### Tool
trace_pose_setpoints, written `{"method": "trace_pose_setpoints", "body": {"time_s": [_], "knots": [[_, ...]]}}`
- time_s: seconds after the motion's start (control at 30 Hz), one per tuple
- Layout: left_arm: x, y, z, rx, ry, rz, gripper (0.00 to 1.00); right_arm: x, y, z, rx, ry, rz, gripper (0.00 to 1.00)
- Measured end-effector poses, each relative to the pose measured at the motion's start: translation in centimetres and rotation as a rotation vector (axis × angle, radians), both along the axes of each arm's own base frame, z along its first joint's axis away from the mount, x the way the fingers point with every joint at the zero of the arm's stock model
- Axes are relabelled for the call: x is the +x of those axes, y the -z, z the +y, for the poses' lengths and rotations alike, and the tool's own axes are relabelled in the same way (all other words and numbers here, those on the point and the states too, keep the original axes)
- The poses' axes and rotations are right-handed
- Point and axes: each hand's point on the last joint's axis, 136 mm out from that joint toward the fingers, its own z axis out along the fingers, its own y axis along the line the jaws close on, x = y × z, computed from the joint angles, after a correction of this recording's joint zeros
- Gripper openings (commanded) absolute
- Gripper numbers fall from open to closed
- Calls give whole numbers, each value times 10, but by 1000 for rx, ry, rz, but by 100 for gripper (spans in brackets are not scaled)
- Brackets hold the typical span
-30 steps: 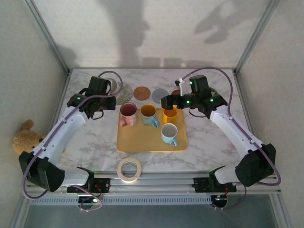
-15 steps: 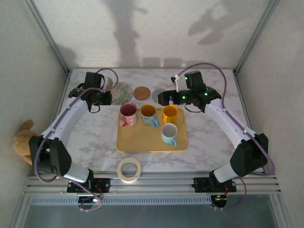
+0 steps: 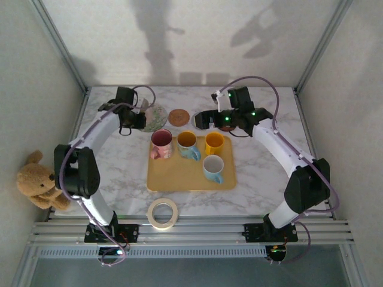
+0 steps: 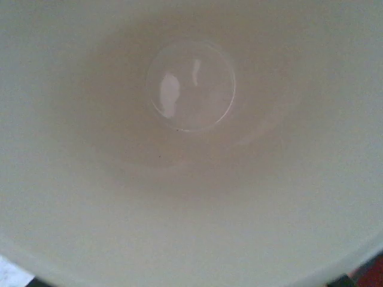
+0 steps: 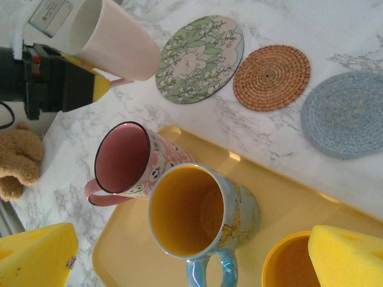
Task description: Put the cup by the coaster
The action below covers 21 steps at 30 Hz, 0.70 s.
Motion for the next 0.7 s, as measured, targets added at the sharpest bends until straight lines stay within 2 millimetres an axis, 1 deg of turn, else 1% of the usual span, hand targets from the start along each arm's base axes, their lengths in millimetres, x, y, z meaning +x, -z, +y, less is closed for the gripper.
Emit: {"method": "trace_pose_setpoints", "body": {"time_s": [0.1,0.37,0.53,0.7], "knots": [[11,9,-2,3,11,11,0,2,2,1,-2,0,4,99],[32,31,-2,14,23,43,0,9,4,5,-4,0,7,99],[36,46,-3,20,26,70,0,11,10,5,-11,0,18,99],[37,53,-2,26,27,80,0,12,10,6,-11,0,20,99]]}}
